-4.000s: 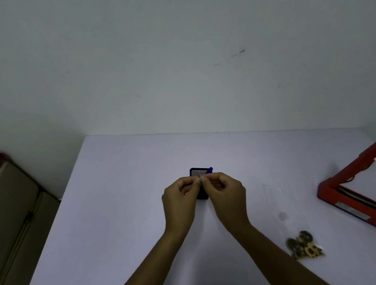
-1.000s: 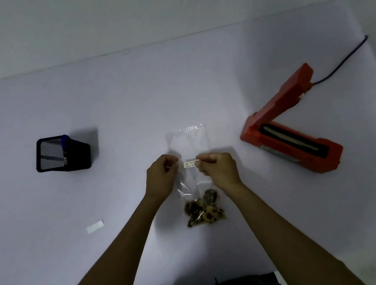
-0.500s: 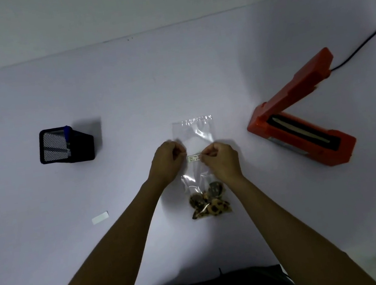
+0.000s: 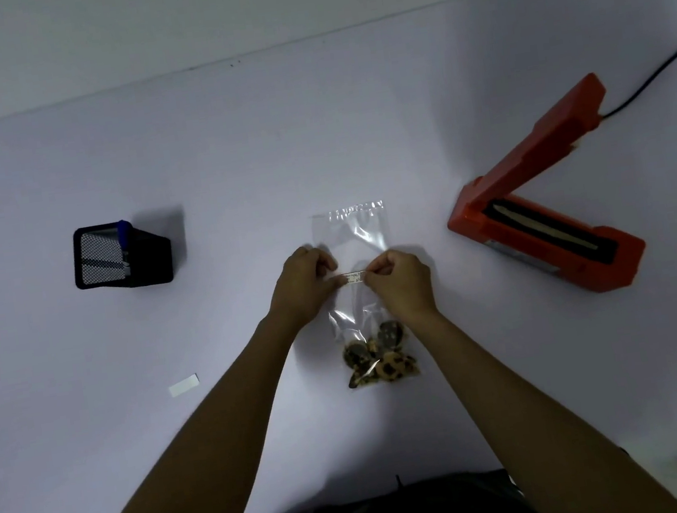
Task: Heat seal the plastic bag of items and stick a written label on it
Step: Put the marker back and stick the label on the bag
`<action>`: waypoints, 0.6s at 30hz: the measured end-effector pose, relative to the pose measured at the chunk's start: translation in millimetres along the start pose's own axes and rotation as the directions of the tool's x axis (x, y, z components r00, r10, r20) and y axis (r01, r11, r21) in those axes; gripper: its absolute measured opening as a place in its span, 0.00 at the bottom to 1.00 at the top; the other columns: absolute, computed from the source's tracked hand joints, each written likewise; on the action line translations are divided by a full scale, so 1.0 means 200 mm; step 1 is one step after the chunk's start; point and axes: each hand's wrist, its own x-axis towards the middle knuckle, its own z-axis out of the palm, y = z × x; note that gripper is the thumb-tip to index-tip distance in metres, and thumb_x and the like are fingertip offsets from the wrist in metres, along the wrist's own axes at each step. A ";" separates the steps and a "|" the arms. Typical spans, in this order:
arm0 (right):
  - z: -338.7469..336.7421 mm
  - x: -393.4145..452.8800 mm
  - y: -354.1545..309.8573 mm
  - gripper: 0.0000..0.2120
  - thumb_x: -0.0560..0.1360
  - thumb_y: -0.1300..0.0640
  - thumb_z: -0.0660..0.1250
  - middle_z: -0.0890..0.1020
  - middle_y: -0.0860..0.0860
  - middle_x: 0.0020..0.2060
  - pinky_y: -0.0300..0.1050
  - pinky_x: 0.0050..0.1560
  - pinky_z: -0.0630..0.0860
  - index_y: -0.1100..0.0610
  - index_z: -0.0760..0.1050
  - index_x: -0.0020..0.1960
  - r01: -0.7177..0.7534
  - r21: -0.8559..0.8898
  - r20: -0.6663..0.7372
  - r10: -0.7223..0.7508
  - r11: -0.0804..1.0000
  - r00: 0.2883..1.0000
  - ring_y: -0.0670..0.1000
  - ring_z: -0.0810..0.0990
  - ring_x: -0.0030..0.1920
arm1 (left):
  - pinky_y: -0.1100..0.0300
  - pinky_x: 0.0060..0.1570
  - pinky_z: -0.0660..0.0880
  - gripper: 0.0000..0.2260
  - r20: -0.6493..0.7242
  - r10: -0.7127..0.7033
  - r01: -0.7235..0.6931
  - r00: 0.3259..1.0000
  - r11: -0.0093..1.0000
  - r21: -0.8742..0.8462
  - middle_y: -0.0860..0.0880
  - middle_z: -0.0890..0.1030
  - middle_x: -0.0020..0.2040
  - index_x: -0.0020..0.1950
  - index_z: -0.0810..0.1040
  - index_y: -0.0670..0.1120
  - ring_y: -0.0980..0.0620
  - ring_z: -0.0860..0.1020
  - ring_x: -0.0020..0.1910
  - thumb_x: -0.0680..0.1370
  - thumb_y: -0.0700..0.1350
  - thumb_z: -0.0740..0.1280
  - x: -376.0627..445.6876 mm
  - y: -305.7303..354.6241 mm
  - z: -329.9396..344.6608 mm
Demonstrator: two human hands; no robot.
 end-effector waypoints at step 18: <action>0.07 -0.05 -0.02 0.21 0.69 0.50 0.74 0.79 0.51 0.42 0.41 0.33 0.68 0.52 0.63 0.49 0.136 -0.284 -0.002 -0.143 0.949 0.990 0.52 0.79 0.39 | 0.68 0.37 0.66 0.09 0.029 -0.050 0.049 0.998 0.999 0.024 0.49 0.73 0.44 0.45 0.78 0.44 0.53 0.72 0.40 0.69 0.43 0.76 0.01 0.02 -0.01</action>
